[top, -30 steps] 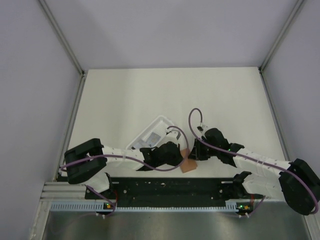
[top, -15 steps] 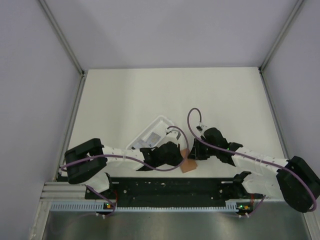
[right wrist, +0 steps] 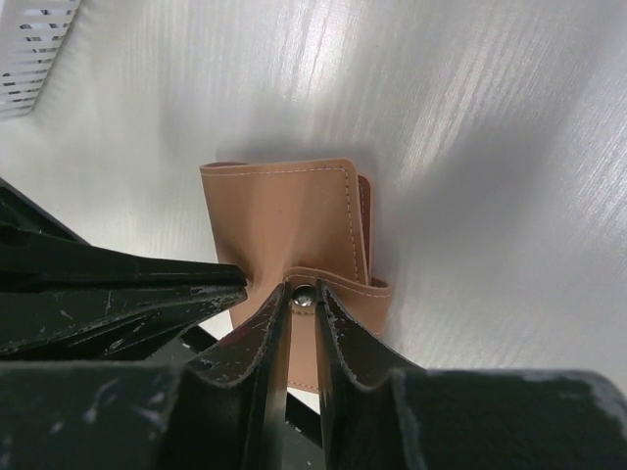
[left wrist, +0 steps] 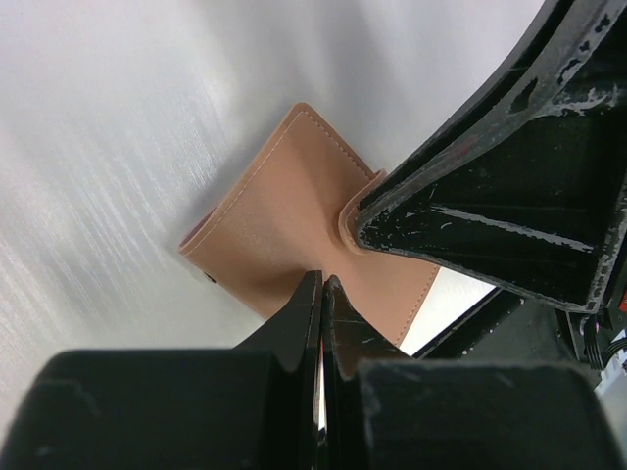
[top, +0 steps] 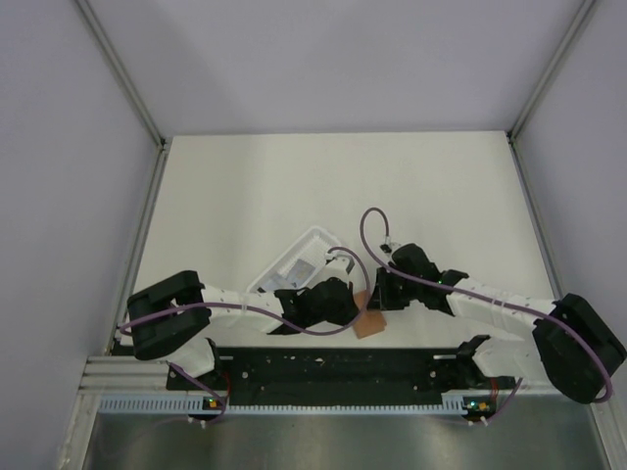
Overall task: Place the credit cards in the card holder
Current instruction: Close the card holder at the center of the board.
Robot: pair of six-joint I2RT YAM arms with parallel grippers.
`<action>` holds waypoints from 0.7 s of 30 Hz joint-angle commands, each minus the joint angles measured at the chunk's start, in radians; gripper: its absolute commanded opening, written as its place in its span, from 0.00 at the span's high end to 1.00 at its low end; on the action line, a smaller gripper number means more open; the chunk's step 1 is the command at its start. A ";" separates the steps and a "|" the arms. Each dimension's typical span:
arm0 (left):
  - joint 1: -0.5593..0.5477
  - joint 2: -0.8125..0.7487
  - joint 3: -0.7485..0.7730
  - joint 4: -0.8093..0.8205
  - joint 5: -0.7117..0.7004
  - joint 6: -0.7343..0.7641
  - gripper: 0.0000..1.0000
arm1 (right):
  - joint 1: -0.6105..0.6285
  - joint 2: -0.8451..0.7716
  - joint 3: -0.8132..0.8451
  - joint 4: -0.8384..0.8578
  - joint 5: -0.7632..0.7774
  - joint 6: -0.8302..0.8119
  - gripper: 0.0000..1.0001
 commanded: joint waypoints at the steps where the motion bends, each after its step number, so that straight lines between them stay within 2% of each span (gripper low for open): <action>1: 0.000 0.010 0.001 0.030 0.001 0.009 1.00 | 0.027 0.046 0.054 -0.059 0.077 -0.018 0.84; 21: 0.000 -0.009 -0.010 0.025 -0.004 0.013 1.00 | 0.154 0.223 0.195 -0.231 0.277 0.025 0.85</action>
